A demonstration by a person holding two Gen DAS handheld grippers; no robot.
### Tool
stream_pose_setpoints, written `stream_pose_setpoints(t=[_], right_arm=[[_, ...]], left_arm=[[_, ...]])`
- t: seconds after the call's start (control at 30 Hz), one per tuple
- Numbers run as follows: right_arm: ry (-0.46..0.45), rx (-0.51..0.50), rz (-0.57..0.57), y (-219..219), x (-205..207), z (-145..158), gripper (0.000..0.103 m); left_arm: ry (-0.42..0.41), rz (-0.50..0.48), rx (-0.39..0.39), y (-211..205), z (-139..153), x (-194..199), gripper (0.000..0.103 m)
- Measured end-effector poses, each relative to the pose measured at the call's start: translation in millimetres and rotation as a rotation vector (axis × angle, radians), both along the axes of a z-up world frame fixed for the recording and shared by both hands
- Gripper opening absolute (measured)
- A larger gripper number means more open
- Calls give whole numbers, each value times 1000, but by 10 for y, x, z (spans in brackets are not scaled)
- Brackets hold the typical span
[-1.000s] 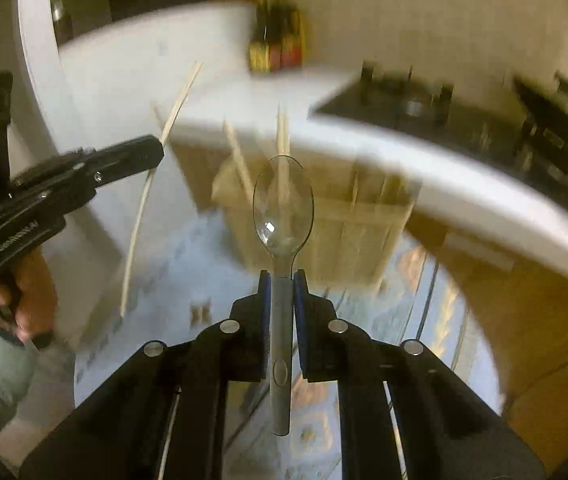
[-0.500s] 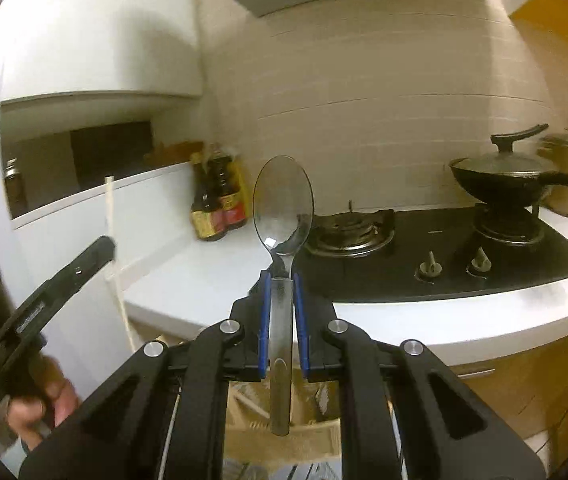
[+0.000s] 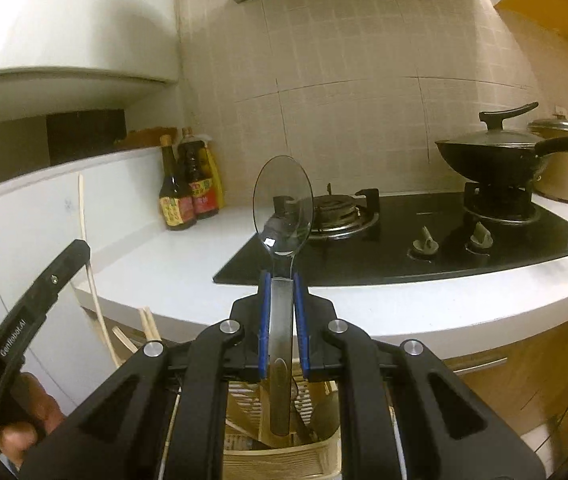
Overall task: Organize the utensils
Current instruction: 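Lift the chopstick and spoon over the caddy and open both tools, then lower both tools to the table and grasp a clear spoon with each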
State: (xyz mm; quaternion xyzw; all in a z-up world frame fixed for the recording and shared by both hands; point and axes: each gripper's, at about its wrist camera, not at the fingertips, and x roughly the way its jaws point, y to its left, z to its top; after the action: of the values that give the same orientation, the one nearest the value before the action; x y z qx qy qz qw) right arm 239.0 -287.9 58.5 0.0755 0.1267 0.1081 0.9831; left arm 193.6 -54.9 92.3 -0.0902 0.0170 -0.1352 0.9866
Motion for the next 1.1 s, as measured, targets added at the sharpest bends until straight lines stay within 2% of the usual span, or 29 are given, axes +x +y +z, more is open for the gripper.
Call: stream_pose_setpoints(t=[0.27, 0.37, 0.6, 0.63, 0.67, 0.7, 0.9, 0.97, 1.1], right_arm=[[-11, -11, -6, 10, -82, -145, 10], [13, -27, 7, -3, -139, -187, 10], [77, -1, 36, -138, -328, -224, 20], [85, 5, 41, -161, -368, -221, 23], [90, 9, 45, -180, -409, -217, 24], [97, 9, 46, -199, -464, -212, 24], [151, 3, 88, -240, -746, -181, 24], [177, 0, 109, -233, -796, -186, 24], [279, 9, 152, -221, -833, -249, 24]], left_arm=[[41, -42, 39, 41, -165, 9, 5], [50, -62, 40, 72, -189, -21, 5], [76, -99, 32, 189, -157, -195, 5], [80, -120, 30, 207, -151, -233, 10], [88, -146, 33, 213, -143, -268, 20], [94, -159, 40, 212, -138, -305, 23], [135, -228, 117, 182, -122, -587, 26], [199, -322, 120, 164, -125, -657, 36], [281, -435, 123, 139, -178, -782, 38]])
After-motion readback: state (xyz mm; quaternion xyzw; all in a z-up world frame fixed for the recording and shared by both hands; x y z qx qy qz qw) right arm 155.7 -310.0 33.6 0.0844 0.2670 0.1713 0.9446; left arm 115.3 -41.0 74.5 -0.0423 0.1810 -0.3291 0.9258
